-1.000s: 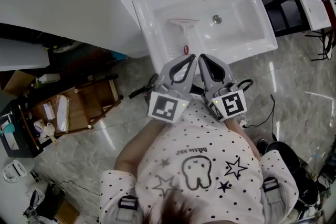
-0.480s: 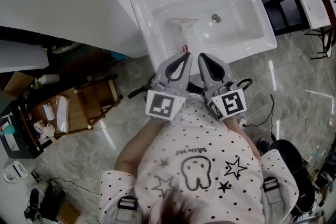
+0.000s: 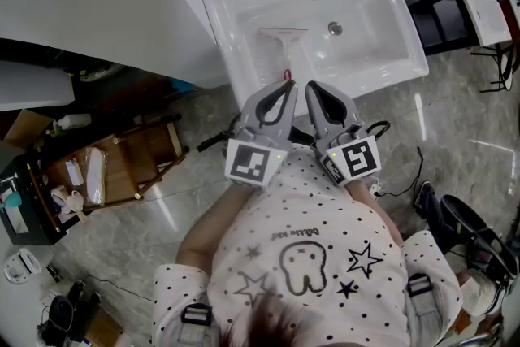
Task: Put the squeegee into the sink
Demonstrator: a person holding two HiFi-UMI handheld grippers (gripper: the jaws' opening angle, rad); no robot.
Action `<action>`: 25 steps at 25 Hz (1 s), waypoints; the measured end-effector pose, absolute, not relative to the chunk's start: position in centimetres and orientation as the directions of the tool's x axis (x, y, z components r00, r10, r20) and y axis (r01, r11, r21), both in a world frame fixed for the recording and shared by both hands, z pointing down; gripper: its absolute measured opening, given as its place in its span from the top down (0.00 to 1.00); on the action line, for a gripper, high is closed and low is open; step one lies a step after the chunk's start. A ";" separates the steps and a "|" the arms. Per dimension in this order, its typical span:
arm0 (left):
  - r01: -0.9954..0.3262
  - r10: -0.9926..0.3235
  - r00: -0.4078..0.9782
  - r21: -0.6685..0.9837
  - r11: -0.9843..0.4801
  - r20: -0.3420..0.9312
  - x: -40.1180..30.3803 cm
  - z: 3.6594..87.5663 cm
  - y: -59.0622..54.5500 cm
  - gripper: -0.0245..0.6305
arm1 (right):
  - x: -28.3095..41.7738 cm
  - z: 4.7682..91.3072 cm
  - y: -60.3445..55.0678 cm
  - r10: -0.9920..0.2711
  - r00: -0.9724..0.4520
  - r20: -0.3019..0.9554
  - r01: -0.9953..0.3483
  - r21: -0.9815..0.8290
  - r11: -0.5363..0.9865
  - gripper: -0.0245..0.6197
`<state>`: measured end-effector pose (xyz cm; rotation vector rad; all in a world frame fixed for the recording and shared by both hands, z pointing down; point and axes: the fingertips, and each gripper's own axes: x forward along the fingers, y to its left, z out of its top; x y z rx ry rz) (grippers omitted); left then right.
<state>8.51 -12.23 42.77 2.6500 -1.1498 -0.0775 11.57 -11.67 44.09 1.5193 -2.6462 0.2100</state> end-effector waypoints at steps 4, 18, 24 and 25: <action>-0.711 -0.726 0.686 0.250 -0.657 0.044 8.5 42.8 -12.3 0.97 | 11.5 44.2 -11.7 -0.852 -0.504 0.144 -0.864 -0.074 0.498 0.96; -0.708 -0.722 0.690 0.246 -0.662 0.044 8.0 42.7 -12.2 0.97 | 11.0 44.3 -11.7 -0.853 -0.501 0.146 -0.865 -0.080 0.495 0.96; -0.709 -0.722 0.690 0.250 -0.660 0.050 7.8 42.9 -12.1 0.97 | 10.8 44.4 -11.6 -0.852 -0.502 0.153 -0.865 -0.078 0.495 0.96; -0.709 -0.722 0.690 0.252 -0.659 0.050 7.8 42.9 -12.0 0.97 | 10.8 44.4 -11.5 -0.851 -0.501 0.154 -0.865 -0.078 0.495 0.96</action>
